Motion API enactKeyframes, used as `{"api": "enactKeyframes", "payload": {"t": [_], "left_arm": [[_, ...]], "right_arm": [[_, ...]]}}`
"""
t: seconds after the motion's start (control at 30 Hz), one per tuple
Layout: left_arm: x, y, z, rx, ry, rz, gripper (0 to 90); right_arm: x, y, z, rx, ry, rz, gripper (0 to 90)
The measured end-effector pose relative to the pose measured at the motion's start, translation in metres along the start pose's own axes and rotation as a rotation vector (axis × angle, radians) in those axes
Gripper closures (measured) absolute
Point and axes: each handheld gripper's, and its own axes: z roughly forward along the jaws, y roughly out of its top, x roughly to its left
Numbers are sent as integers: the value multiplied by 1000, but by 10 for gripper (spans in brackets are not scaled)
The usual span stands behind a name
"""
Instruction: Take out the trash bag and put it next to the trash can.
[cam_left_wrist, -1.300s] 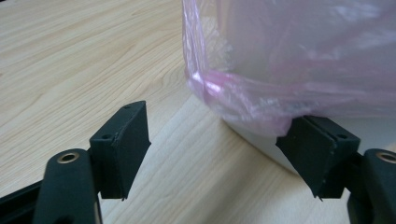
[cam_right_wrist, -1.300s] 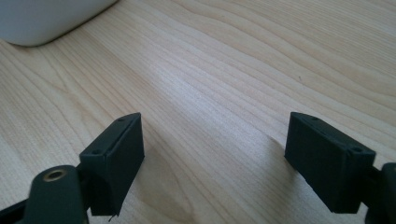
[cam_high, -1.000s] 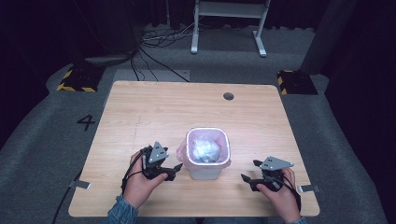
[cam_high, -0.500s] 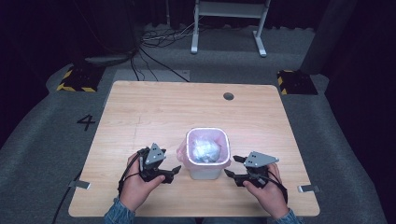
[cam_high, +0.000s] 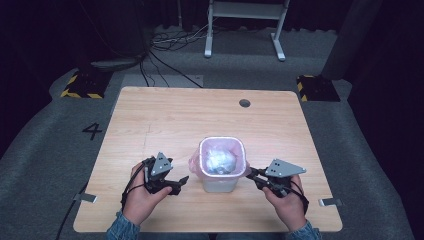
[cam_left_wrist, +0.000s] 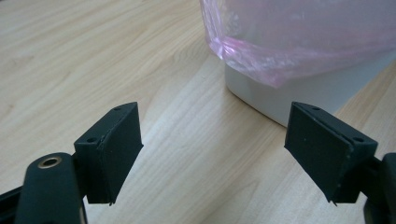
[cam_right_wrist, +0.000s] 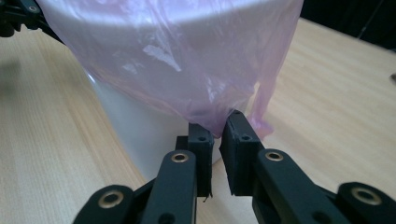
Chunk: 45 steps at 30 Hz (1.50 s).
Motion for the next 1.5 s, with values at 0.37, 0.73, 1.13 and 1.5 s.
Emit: {"api": "enactKeyframes", "payload": {"t": [0.37,0.73,1.13,1.5], "left_arm": [[3,35,-19,-143,11,-18,192],[-8,71,-10,-192,-64,58,223],[-9,71,3,-163,-130,21,307],[-20,75,10,-146,-160,52,418]], "right_arm": [[6,21,-17,-79,-66,-50,851],[5,21,-20,-88,-65,-41,836],[11,36,-25,-140,-91,-46,838],[18,68,-13,-167,-72,-100,835]]}}
